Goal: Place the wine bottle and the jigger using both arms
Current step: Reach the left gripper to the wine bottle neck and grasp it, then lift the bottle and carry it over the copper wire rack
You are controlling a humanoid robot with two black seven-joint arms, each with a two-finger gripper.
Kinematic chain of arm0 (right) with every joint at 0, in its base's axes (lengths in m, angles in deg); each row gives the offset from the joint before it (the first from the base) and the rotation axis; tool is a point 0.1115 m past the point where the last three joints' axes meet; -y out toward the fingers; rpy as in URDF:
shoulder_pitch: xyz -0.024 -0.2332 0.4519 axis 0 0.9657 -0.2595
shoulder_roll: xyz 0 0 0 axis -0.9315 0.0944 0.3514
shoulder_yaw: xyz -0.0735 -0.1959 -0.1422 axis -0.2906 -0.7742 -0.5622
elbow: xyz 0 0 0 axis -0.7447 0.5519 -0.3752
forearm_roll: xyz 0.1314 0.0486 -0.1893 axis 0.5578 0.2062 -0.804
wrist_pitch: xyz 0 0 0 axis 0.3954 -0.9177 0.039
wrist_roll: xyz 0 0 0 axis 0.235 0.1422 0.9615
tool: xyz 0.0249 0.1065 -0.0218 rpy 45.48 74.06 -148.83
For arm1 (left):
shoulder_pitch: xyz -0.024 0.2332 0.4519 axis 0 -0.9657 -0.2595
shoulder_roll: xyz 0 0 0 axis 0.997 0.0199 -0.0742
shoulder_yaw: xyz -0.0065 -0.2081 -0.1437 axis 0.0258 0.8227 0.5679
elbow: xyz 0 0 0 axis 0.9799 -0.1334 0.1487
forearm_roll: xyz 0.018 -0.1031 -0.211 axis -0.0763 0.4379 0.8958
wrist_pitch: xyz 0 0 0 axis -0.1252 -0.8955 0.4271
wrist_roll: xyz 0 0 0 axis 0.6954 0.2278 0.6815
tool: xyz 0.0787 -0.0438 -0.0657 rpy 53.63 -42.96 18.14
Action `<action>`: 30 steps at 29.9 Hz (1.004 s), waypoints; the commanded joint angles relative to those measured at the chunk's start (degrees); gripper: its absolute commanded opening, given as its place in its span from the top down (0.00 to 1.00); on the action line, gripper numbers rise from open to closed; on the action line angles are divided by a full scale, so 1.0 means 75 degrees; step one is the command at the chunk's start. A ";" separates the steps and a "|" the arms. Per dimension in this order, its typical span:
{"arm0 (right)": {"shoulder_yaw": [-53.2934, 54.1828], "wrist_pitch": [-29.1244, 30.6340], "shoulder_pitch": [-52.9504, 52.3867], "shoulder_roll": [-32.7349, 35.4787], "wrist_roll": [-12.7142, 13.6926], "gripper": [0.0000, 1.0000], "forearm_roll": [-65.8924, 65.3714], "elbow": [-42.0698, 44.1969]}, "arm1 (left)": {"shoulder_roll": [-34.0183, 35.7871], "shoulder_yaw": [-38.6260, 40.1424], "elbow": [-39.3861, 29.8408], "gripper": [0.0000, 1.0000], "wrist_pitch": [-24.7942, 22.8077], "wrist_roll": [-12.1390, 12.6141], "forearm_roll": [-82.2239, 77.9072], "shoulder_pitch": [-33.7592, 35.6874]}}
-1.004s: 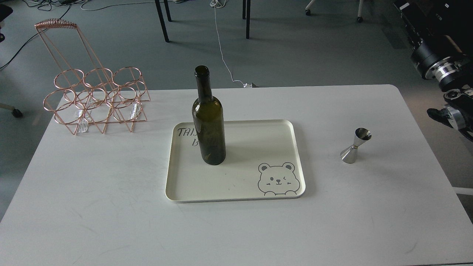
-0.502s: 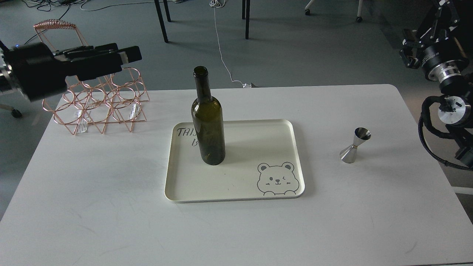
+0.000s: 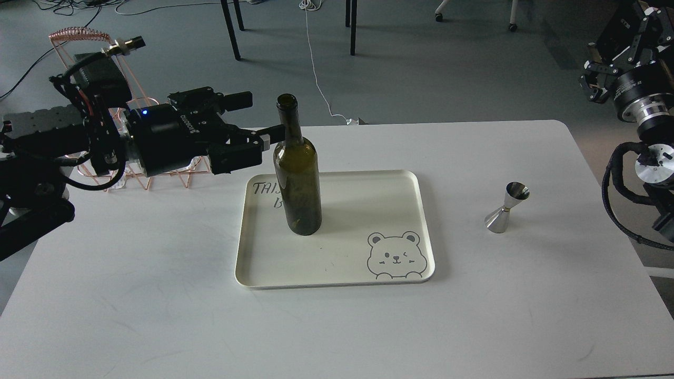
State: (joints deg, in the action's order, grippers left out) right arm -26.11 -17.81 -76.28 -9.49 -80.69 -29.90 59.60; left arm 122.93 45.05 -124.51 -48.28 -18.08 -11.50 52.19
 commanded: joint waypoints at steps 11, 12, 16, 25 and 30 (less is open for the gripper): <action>0.0000 -0.0025 -0.0092 0.0000 -0.0001 0.04 0.0000 -0.0004 | -0.1195 -0.0250 0.1143 0.06 0.0220 0.0060 -0.0649 -0.0066; 0.0000 -0.0025 -0.0104 0.0000 -0.0001 0.04 0.0000 -0.0004 | -0.1266 -0.0250 0.1237 0.06 0.0220 0.0060 -0.0649 -0.0066; 0.0000 -0.0037 -0.0104 0.0000 -0.0001 0.04 0.0000 -0.0004 | -0.1465 -0.0250 0.1425 0.08 0.0348 0.0060 -0.0649 -0.0078; 0.0000 -0.0037 -0.0104 0.0024 -0.0001 0.04 0.0000 -0.0004 | -0.1477 -0.0262 0.1437 0.49 0.0396 0.0014 -0.0661 -0.0089; 0.0000 -0.0037 -0.0104 0.0035 -0.0001 0.04 0.0000 0.0008 | -0.1407 -0.0274 0.1437 0.63 0.0396 0.0002 -0.0672 -0.0078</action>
State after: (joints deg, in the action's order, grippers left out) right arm -26.10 -18.09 -77.06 -9.25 -80.69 -29.90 59.64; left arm 112.15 43.03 -113.73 -45.26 -17.98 -16.54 51.54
